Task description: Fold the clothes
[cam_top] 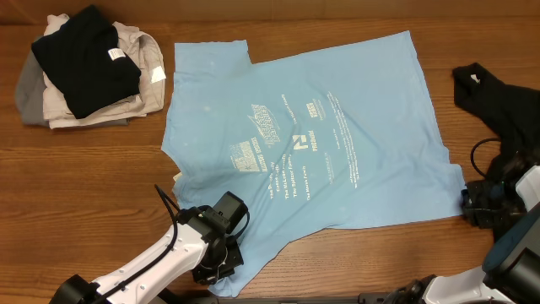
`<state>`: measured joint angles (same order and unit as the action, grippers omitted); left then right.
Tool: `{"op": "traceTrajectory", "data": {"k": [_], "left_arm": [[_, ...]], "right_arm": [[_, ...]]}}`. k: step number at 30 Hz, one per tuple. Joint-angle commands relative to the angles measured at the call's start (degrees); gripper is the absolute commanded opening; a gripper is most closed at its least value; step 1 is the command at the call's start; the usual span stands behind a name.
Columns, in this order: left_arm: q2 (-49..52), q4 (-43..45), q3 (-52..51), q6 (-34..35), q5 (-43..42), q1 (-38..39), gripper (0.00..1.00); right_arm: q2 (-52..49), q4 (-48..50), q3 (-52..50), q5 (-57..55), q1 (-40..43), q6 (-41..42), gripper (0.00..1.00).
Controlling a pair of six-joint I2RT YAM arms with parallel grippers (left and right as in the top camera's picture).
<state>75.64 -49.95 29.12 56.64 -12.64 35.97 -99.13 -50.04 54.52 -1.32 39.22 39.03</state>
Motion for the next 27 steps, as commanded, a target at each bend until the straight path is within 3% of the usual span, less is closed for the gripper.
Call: {"op": "traceTrajectory", "data": {"k": [1,3,5,6,13,20,27], "left_arm": [[1.22,1.11,-2.01,-0.48,0.72,0.04,0.05],[1.22,1.09,-2.01,-0.44,0.74,0.04,0.04],[1.2,0.85,-1.77,-0.46,0.74,0.04,0.04],[1.2,0.44,-1.51,-0.46,0.74,0.04,0.04],[1.05,-6.1,3.52,-0.48,2.67,0.07,0.04],[0.81,-16.41,10.6,-0.04,5.53,0.17,0.04],[-1.49,-21.2,14.45,-0.04,3.3,2.75,0.04]], "right_arm": [[-0.09,0.0,-0.59,-1.44,-0.28,0.44,0.36],[-0.13,-0.63,-0.59,-1.42,-0.28,1.81,0.3],[-0.13,-0.81,-0.57,-1.4,-0.28,2.01,0.08],[-0.11,-0.79,-0.57,-1.38,-0.28,2.01,0.04],[-0.11,-2.16,0.17,-1.16,-0.26,3.63,0.04],[1.09,-10.6,6.56,-1.64,-0.22,6.78,0.04],[3.28,-17.86,12.26,-1.62,-0.22,9.66,0.04]]}}
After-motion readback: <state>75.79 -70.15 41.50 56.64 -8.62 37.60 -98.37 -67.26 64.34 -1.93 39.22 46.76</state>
